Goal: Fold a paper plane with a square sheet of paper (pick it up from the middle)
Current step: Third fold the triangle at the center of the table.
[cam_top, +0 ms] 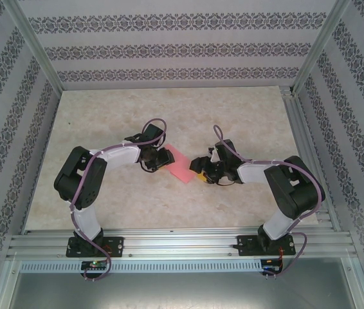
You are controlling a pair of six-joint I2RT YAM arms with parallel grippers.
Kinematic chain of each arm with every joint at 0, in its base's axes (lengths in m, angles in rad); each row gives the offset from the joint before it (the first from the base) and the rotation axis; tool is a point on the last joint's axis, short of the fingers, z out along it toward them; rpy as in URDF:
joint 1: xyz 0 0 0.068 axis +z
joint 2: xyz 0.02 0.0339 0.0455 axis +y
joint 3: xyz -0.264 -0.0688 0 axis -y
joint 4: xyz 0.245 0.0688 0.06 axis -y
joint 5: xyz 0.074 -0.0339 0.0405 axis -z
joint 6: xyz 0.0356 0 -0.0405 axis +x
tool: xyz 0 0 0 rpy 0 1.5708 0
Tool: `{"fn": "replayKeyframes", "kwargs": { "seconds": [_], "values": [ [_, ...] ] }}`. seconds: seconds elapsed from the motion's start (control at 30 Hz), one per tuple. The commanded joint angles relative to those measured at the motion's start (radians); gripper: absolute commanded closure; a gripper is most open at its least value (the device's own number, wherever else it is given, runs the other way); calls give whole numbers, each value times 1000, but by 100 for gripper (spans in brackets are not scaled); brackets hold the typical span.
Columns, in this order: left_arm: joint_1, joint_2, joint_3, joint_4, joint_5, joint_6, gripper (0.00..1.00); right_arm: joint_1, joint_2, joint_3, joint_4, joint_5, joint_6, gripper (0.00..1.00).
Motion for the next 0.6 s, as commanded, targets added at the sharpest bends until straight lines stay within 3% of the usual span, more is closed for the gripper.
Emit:
{"fn": "replayKeyframes", "kwargs": {
  "seconds": [0.0,0.4,0.57],
  "values": [
    [-7,27,8,22,-1,-2,54,12,15,-18,64,18,47,42],
    [-7,60,45,32,-4,16,56,13,36,-36,257,-5,121,44],
    [-6,52,45,26,-4,17,57,11,6,-36,232,25,97,43]
  ]
}}
